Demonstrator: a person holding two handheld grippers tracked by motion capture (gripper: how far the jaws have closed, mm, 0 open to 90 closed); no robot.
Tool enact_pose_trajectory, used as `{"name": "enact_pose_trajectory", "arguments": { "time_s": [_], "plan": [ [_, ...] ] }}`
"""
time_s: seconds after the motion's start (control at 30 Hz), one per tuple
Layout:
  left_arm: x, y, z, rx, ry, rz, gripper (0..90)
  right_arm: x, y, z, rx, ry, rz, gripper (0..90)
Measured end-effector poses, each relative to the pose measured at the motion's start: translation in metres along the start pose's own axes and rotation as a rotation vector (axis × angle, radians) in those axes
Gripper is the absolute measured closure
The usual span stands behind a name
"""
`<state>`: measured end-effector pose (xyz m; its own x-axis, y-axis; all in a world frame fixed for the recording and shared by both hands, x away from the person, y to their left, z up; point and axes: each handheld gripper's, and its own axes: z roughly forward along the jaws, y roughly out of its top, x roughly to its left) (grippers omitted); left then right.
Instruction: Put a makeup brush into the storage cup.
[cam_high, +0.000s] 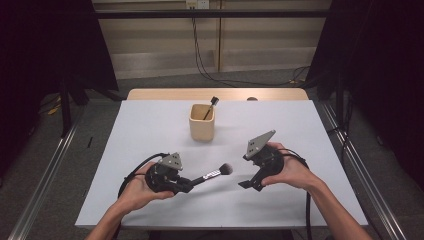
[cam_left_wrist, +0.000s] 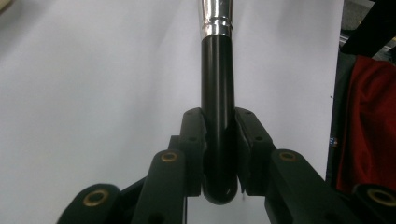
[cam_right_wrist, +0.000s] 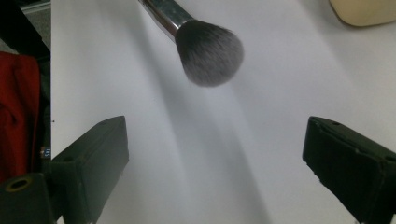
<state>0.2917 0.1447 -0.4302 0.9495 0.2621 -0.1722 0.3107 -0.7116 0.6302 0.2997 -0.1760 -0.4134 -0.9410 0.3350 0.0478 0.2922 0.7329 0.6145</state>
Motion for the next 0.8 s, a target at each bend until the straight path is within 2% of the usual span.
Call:
{"name": "enact_pose_trajectory", "arguments": {
  "time_s": [0.03, 0.1, 0.2, 0.43, 0.63, 0.7, 0.77, 0.8],
  "plan": [
    [0.001, -0.001, -0.001, 0.004, -0.002, 0.005, 74.9, 0.000, -0.002, 0.000, -0.006, -0.001, 0.003, 6.6],
    [-0.001, -0.004, -0.001, -0.018, 0.006, -0.021, 74.9, 0.001, -0.005, -0.001, -0.016, 0.000, 0.017, 5.3],
    [-0.001, -0.008, -0.005, -0.039, 0.002, -0.027, 74.9, 0.002, -0.009, -0.002, -0.025, 0.003, 0.030, 5.8],
    [0.000, -0.016, -0.007, -0.091, 0.032, -0.057, 74.9, 0.005, -0.022, -0.004, -0.078, 0.019, 0.063, 4.5],
    [0.003, -0.019, -0.007, -0.102, 0.051, -0.053, 74.9, 0.006, -0.030, -0.003, -0.096, 0.013, 0.088, 4.1],
    [0.003, -0.020, -0.007, -0.104, 0.062, -0.048, 74.8, 0.005, -0.032, -0.003, -0.113, 0.004, 0.096, 4.8],
    [0.003, -0.022, -0.006, -0.117, 0.068, -0.065, 74.9, 0.006, -0.034, -0.004, -0.142, 0.005, 0.112, 4.9],
    [0.003, -0.023, -0.006, -0.111, 0.073, -0.054, 74.9, 0.006, -0.036, -0.004, -0.148, 0.001, 0.119, 5.0]
  ]
}}
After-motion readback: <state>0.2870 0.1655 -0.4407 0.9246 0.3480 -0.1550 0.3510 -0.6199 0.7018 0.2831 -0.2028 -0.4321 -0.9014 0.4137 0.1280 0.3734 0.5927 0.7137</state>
